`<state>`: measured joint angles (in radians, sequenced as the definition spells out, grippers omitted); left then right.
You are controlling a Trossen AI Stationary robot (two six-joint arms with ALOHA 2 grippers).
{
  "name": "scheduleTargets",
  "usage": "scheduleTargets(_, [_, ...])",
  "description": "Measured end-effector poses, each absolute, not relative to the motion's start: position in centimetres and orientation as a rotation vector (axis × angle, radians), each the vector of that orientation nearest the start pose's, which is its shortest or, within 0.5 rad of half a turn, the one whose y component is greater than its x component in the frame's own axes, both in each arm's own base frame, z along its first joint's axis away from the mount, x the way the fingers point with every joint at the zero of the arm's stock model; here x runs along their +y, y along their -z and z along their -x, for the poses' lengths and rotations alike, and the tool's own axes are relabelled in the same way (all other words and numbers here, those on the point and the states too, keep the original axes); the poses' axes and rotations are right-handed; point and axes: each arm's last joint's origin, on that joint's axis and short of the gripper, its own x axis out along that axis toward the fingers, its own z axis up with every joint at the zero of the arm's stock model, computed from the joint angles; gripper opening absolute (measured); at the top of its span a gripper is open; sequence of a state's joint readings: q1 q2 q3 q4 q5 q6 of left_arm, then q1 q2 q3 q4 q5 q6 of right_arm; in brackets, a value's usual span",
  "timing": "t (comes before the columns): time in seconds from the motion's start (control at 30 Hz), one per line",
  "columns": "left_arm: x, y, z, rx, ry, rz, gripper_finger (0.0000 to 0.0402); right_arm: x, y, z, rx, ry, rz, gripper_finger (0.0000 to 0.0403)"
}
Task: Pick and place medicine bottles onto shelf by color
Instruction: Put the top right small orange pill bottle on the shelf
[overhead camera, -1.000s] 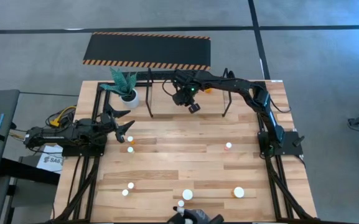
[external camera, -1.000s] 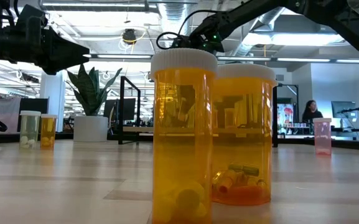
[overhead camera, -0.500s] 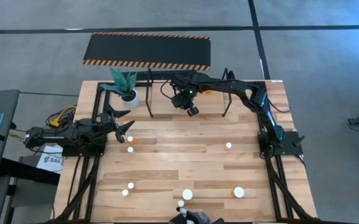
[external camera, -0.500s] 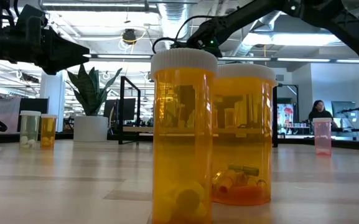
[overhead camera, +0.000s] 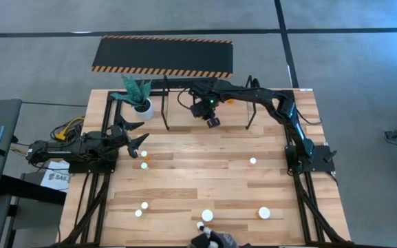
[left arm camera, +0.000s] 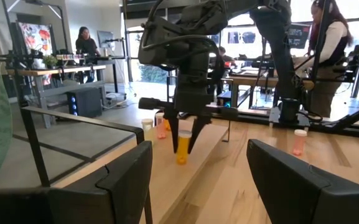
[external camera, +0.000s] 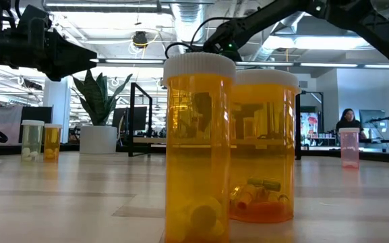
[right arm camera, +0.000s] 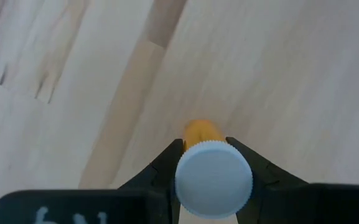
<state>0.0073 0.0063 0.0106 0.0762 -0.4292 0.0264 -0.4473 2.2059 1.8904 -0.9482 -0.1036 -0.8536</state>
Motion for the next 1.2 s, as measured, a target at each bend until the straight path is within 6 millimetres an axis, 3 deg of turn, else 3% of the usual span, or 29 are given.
scheduleTargets(0.53, [1.3,-17.4,-9.4,-0.074,-0.437,-0.009,0.0249,-19.9,-20.6,-41.4,1.22,-0.19,0.362,0.0121])
scheduleTargets(1.0, [1.3,-17.4,-9.4,-0.074,-0.437,-0.009,0.0249,-20.1,-20.6,-41.8,1.183,-0.169,0.379,0.0199])
scheduleTargets(1.2, [1.3,-17.4,-9.4,-0.074,-0.438,-0.009,0.0249,-20.8,-21.0,-41.3,1.174,-0.117,0.287,0.021])
